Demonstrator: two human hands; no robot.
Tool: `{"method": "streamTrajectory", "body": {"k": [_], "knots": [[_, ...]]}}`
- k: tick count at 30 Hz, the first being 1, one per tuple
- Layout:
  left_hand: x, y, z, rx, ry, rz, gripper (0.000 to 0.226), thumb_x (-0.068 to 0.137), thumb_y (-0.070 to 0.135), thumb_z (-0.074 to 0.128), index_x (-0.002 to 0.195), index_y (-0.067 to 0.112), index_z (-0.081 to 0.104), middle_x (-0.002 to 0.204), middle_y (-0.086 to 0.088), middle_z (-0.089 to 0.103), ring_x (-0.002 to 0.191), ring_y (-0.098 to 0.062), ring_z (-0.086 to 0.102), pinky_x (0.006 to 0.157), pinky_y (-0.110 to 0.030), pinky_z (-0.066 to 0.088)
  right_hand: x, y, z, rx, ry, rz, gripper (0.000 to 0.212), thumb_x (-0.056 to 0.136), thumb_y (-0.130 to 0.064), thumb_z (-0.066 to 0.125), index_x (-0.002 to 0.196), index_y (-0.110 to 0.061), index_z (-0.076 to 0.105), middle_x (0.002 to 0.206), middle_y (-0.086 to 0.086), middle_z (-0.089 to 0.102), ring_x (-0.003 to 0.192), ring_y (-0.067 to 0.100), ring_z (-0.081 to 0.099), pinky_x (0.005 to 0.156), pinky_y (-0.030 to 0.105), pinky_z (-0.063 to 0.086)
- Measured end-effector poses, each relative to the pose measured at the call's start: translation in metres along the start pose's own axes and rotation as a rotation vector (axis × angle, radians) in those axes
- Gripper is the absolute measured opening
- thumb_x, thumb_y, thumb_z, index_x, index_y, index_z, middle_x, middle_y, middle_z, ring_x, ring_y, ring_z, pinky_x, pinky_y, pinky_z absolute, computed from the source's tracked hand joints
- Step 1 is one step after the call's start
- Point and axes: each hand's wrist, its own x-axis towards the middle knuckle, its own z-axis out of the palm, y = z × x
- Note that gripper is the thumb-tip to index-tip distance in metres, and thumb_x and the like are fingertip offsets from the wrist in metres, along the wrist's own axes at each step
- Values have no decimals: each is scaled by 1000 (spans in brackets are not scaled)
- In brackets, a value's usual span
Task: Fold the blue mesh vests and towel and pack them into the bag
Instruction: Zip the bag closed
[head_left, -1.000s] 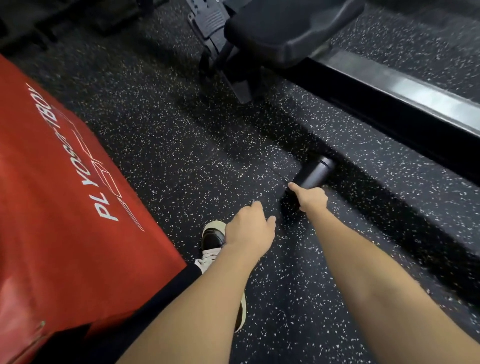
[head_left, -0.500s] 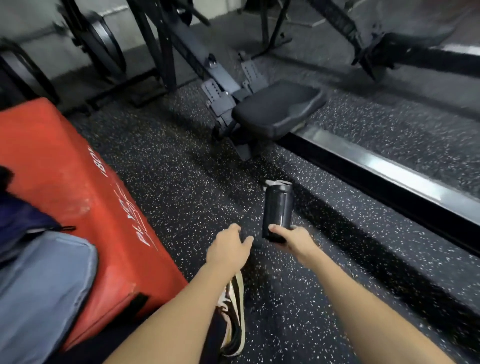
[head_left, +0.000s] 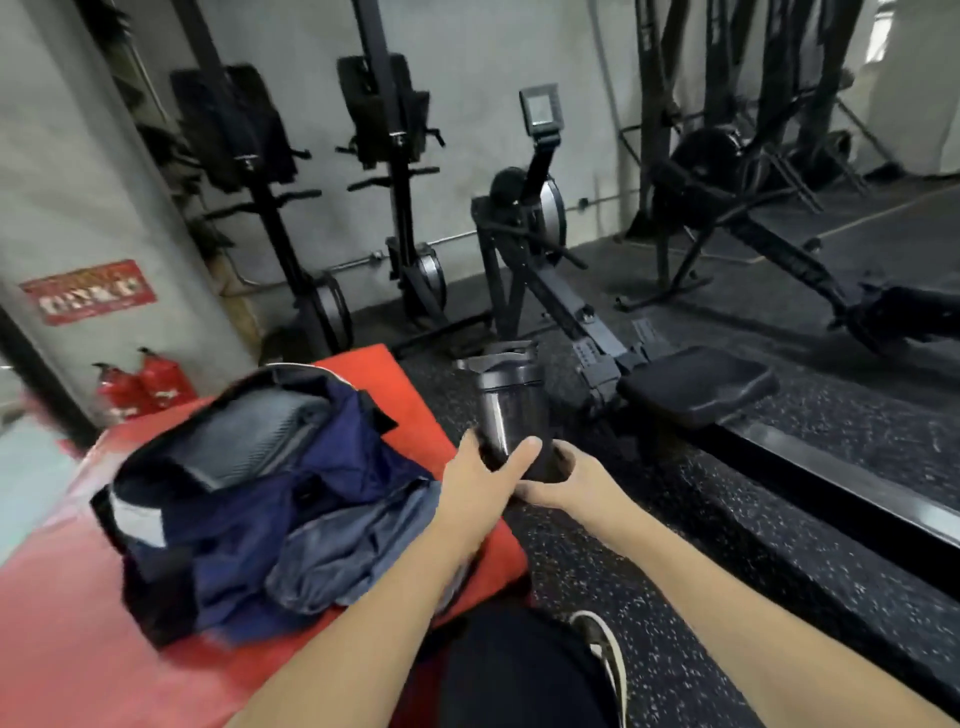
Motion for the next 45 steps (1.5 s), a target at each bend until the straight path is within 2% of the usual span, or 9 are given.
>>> {"method": "streamTrajectory", "body": {"k": [2,8,14,19,26,30,33,41,45], "knots": [[-10,-4,-33,-65,74,-2,48,77,47,80,115,28,59,101,17,68,86,11,61,62,-3,43,-3,-19,32,-51,-59,-42,50,73,-13,88,112,-24,61,102,-19,70,100,1,66,74,4,46],[-25,-51,-105,-57,182,-59,61,68,38,87,117,33,52,103,21,66,91,14,58,64,-3,44,14,-29,105,-142,-322,-47,73,67,-4,84,129,-18,49,127,-4,62,107,-5,61,82,6,45],[-18,-105,-135,0,182,-85,71,72,30,86,129,25,44,110,12,65,93,-4,63,72,-9,44,38,-10,165,-85,-311,-48,124,38,-43,98,144,-28,35,136,-9,57,121,7,59,107,40,47],[-19,-133,-137,111,45,-94,75,70,41,86,130,27,43,119,9,66,106,-6,62,83,-18,46,41,11,186,-62,-58,-149,108,44,-43,96,137,-40,40,129,-15,60,119,6,60,102,40,50],[2,-127,-173,515,-14,29,59,73,32,82,126,19,60,123,3,52,113,-15,54,101,-29,44,53,-7,186,-200,43,-214,86,64,-26,92,128,-41,37,108,-33,53,95,-21,52,78,0,36],[13,-121,-210,812,138,344,38,78,-1,71,113,14,70,131,-10,50,119,-29,50,103,-43,45,59,-7,177,-214,79,-135,87,66,-32,91,139,-31,43,115,-18,57,107,2,54,88,17,36],[34,-113,-226,989,73,293,34,79,18,76,111,28,72,132,-6,52,122,-30,45,104,-47,39,59,-7,175,-190,88,-119,88,66,-29,91,140,-29,43,112,-19,56,107,3,53,89,18,35],[65,-64,-245,929,-413,37,29,82,21,76,108,32,76,87,15,69,80,-5,56,68,-5,37,46,-6,174,-252,24,-202,90,61,-33,93,134,-37,42,113,-19,62,106,4,59,87,19,42],[73,-16,-275,585,-380,-59,25,88,17,71,106,32,78,95,17,75,98,-5,65,91,-14,43,42,-12,182,-224,2,-281,90,59,-29,94,132,-38,41,112,-28,60,101,-19,54,82,0,37]]}}
